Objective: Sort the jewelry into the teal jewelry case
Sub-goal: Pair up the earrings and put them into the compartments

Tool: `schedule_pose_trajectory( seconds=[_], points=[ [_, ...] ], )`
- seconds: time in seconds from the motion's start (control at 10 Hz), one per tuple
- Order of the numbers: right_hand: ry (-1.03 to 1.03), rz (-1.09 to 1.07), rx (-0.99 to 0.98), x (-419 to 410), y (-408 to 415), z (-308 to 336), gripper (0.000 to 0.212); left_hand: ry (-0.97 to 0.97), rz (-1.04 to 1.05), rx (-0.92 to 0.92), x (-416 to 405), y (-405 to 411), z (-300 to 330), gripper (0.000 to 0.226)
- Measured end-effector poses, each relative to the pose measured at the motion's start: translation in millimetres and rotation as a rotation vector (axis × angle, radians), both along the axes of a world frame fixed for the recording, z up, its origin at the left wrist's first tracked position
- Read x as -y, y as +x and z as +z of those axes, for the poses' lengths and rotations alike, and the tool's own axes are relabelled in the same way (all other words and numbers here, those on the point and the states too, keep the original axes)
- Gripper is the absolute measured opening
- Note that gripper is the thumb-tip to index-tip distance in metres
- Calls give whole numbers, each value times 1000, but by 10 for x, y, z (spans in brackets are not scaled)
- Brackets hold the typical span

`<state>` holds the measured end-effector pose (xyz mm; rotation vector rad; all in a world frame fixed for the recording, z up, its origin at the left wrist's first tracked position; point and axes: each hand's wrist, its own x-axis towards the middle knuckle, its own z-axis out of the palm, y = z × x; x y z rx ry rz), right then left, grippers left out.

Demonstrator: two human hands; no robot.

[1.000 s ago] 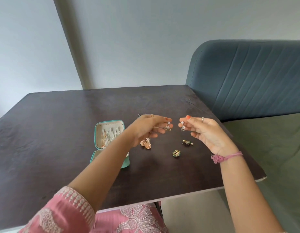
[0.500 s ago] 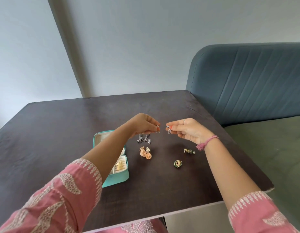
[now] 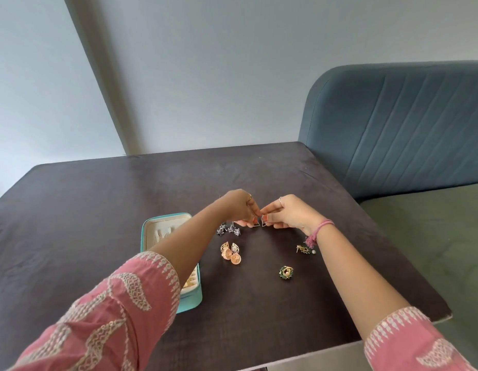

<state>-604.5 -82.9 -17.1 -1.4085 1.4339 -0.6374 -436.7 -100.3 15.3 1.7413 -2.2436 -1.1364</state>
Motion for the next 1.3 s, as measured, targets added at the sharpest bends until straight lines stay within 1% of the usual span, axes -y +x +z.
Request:
schedule_pose_trajectory(
  seconds=[0.2, 0.4, 0.6, 0.7, 0.8, 0.9, 1.0, 1.1, 1.2, 1.3],
  points=[
    [23, -19, -30, -8, 13, 0, 17, -24, 6, 105, 43, -71, -23, 20],
    [-4, -71, -78, -6, 50, -37, 14, -32, 24, 107, 54, -113, -30, 20],
    [-22, -65, -108, -29, 42, -33, 16, -49, 17, 141, 37, -132, -21, 26],
    [-42, -44, -97, -68, -25, 13, 17, -52, 13, 151, 31, -99, 32, 23],
    [-120, -40, -84, -129, -142, 101, 15, -79, 35, 120, 28, -72, 123, 21],
    [-184, -52, -77, -230, -286, 204, 13, -100, 8, 79, -62, -131, 268, 18],
    [-211, -53, -102, -375, -436, 263, 14, -94, -59, 54, -230, -263, 357, 19],
    [-227, -80, -123, -551, -566, 233, 12, -69, -129, 75, -435, -408, 397, 22],
    [-255, -57, -195, -699, -642, 124, 10, -47, -166, 93, -612, -519, 322, 20],
    [-259, 30, -287, -813, -668, 16, 11, -70, -171, 149, -751, -588, 188, 20]
  ],
)
